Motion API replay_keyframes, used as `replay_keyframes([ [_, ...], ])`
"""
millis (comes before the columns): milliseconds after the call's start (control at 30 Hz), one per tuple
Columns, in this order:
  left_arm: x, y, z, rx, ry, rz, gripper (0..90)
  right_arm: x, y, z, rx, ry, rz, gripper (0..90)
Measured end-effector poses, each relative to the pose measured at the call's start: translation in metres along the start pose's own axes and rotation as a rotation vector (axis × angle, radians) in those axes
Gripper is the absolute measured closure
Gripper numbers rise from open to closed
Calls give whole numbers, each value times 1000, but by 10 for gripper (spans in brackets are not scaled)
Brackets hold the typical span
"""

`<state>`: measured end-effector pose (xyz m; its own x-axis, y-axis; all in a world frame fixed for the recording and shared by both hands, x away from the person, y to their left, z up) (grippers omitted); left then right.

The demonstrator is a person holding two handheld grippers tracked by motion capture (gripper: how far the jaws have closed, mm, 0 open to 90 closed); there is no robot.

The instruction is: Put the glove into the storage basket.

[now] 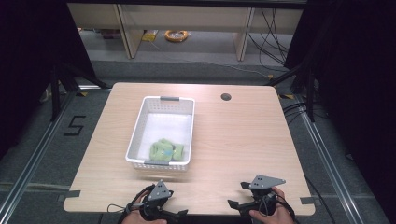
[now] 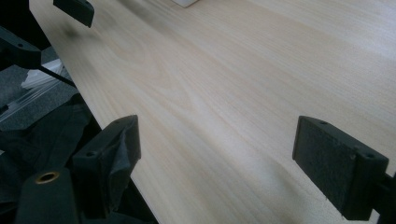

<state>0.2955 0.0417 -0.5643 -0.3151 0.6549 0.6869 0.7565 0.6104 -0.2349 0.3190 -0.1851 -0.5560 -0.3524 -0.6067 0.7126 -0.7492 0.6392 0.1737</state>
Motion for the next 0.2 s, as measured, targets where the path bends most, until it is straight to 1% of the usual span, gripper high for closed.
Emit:
replay_keyframes([
  [33, 1, 1, 1, -12, 8, -1, 157, 0, 0, 0, 1, 0, 1, 164],
  [67, 0, 0, 0, -1, -2, 0, 157, -1, 1, 0, -2, 1, -13, 164],
  [133, 0, 0, 0, -3, -1, 0, 156, -1, 1, 0, -6, 5, -15, 164],
  [167, 1, 2, 1, -23, 18, -2, 157, -1, 1, 0, 4, 6, -14, 164],
  [200, 1, 2, 1, -23, 18, -2, 157, -1, 1, 1, 0, 7, -14, 164],
])
Point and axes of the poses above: each handheld gripper's, and its own axes: x roughly backward along the jaws, z roughly out of its underside, y roughly to its left, the point moved 9 cm from there along -x, roughly forward along the jaws, and after that the axes turned 5 degrees about y, right-handed, at the moved point
